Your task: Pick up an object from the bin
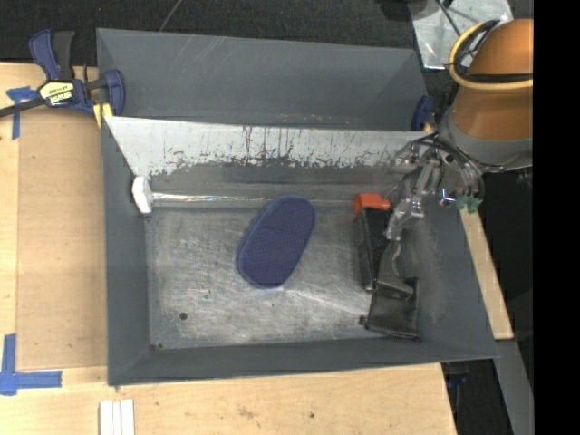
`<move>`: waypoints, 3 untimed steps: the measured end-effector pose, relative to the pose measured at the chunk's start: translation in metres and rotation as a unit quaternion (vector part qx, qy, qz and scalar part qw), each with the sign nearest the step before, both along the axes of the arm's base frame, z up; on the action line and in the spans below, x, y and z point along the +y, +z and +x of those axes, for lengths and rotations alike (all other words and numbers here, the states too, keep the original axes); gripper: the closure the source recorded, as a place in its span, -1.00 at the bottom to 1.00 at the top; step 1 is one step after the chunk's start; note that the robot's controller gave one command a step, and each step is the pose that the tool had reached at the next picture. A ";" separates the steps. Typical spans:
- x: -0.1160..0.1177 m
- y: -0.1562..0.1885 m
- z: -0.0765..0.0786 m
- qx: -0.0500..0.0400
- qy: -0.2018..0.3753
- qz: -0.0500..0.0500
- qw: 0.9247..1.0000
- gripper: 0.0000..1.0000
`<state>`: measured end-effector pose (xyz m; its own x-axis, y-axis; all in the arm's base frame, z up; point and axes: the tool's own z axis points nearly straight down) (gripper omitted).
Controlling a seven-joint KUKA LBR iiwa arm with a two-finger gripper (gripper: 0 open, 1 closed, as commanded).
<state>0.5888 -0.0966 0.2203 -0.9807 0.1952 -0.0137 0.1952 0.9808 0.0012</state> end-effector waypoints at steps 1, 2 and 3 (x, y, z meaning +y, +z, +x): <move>0.039 0.101 -0.007 0.001 0.126 -0.001 0.992 -1.00; 0.035 -0.013 0.014 0.009 0.130 0.000 0.992 -1.00; 0.094 -0.088 0.014 0.008 0.208 0.001 0.978 -1.00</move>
Offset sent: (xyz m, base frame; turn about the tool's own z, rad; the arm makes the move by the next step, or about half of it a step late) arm -0.0091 0.0387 0.0970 -0.2523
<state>0.6025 -0.0030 0.1322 -0.9754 -0.2202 0.0022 -0.2202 0.9754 0.0029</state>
